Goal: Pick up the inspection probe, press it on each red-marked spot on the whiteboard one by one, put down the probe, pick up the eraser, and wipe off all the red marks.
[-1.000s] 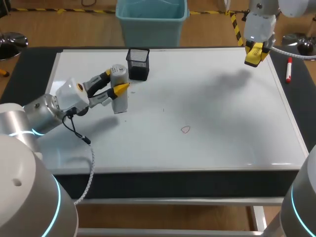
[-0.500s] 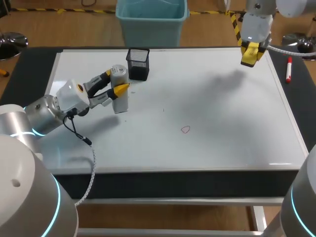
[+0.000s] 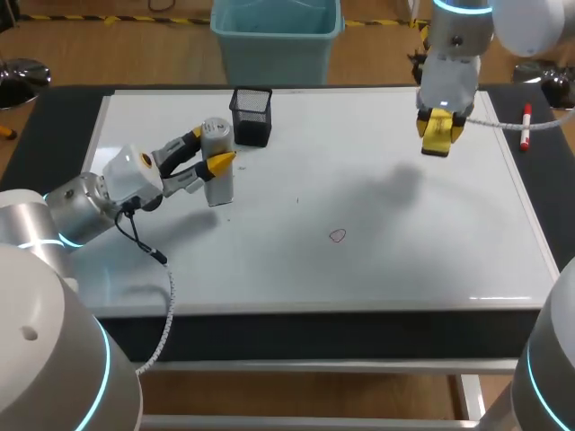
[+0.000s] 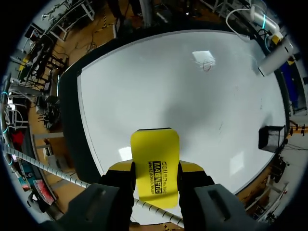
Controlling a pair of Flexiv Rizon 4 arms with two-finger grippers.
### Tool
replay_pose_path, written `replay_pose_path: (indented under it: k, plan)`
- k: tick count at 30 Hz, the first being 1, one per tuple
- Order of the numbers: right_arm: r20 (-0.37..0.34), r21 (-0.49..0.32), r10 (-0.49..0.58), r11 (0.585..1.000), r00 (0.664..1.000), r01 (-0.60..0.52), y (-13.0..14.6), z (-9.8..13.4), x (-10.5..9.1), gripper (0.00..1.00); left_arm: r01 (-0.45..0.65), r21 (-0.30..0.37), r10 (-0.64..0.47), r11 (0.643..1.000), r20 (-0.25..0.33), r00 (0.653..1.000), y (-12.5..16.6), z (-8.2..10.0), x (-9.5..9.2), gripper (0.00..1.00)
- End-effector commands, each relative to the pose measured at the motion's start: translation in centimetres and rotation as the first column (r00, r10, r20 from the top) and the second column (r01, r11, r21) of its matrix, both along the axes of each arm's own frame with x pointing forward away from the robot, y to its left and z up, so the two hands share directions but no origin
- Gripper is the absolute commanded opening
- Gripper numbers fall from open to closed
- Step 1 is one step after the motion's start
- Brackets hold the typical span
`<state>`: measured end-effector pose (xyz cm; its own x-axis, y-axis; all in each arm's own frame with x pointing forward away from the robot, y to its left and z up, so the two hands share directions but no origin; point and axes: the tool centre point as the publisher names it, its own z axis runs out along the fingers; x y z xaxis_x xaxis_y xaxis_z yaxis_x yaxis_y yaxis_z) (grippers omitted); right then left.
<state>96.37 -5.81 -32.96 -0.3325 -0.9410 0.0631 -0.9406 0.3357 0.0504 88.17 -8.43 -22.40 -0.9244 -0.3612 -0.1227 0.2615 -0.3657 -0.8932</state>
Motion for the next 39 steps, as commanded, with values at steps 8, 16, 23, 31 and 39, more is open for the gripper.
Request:
replay_pose_path:
  k: [8,16,23,31,39]
  plan:
    - [0.043,-0.041,0.101,0.994,0.994,-0.099,4.5,-1.7,-7.6,0.0,-0.002,-0.001,0.002,1.0,0.001,1.0,0.0,0.1,0.0,0.0]
    - [0.029,-0.024,0.221,0.975,0.975,-0.22,8.7,-2.4,-12.4,0.0,-0.002,-0.001,0.002,1.0,0.001,1.0,0.0,0.1,0.0,0.0]
    - [0.018,-0.009,0.264,0.964,0.964,-0.264,12.1,-3.0,-14.9,0.0,-0.002,-0.001,0.002,1.0,0.001,1.0,0.0,0.1,0.0,0.0]
    - [0.059,0.033,0.269,0.962,0.961,-0.271,14.1,-3.6,-17.6,0.0,-0.002,-0.001,0.002,1.0,0.001,1.0,0.0,0.1,0.0,0.0]
    - [0.07,0.035,0.319,0.946,0.945,-0.322,16.1,-5.0,-18.1,0.0,-0.002,-0.001,0.002,1.0,0.001,1.0,0.0,0.1,0.0,0.0]
